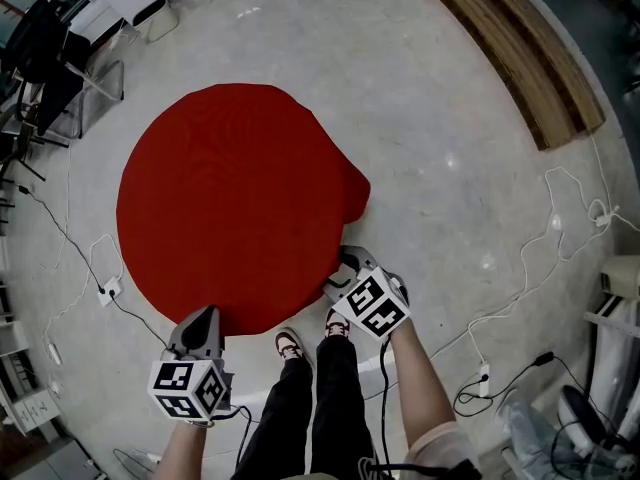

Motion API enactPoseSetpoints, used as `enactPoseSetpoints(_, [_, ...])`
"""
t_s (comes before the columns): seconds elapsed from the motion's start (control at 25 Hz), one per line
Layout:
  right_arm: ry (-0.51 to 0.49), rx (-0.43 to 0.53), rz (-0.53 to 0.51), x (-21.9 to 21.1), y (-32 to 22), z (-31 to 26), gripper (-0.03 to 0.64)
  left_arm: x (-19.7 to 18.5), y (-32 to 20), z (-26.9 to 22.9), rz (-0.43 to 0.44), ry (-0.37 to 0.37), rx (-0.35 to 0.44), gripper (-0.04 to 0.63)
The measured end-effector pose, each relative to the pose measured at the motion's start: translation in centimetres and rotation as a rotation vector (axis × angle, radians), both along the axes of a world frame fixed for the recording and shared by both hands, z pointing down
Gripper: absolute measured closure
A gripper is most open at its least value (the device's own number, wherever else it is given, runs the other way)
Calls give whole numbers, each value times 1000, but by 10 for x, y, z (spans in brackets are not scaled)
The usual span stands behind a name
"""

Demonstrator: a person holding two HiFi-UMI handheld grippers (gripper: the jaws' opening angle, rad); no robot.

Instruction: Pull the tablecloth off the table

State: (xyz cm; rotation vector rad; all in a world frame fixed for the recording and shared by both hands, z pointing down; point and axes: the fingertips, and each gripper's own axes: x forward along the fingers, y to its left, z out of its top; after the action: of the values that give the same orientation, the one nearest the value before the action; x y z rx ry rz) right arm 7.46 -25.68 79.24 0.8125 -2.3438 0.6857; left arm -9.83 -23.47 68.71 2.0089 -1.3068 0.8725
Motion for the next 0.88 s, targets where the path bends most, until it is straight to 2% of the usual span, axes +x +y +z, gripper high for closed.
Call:
enactPoseSetpoints(0.32, [9, 17, 33, 6, -3, -1, 502, 7, 1, 1, -4, 4, 9, 578])
enactPoseSetpoints(0.56, [74, 17, 65, 15, 4, -1, 578, 11, 4, -10, -12, 16, 24, 578])
enactPoseSetpoints(0.88, [157, -26, 123, 36, 16, -14, 589, 13, 2, -23, -43, 41, 48, 578])
